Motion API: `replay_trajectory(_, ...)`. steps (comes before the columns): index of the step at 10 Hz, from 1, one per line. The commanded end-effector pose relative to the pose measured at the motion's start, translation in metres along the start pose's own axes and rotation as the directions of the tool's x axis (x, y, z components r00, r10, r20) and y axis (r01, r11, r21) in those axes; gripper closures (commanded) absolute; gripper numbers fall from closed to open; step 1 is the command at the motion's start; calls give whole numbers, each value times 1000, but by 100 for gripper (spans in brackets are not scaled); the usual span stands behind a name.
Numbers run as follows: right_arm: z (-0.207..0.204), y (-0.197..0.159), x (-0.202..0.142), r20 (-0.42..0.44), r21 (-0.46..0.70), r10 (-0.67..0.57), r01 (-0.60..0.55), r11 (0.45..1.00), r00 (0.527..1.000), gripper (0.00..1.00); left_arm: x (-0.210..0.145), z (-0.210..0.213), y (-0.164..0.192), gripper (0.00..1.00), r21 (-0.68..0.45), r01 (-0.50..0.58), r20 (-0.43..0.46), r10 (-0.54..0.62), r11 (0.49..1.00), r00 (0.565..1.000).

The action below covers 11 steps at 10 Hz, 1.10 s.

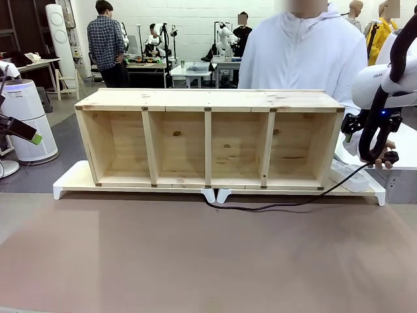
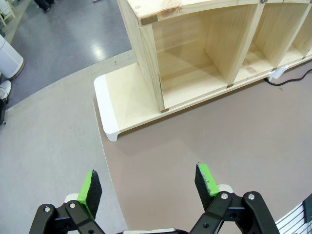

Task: Perform cable management.
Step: Release the Power Cable when the human grasps it.

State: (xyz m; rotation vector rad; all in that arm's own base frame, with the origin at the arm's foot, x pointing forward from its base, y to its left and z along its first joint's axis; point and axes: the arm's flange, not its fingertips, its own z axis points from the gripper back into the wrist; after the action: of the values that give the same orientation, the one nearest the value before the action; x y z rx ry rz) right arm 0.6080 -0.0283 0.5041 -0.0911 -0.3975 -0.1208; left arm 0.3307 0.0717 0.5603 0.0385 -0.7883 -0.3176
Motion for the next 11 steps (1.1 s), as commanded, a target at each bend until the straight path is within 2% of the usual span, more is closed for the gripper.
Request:
replay_trajectory(1, 0, 0, 0, -2, 0, 0, 0, 1000, 1000, 3, -1, 0, 1, 0, -1, -5, -5, 5, 1000, 1000)
replay_trajectory(11, 0, 0, 0, -2, 0, 0, 0, 1000, 1000, 3, -1, 0, 1, 0, -1, -5, -5, 5, 1000, 1000)
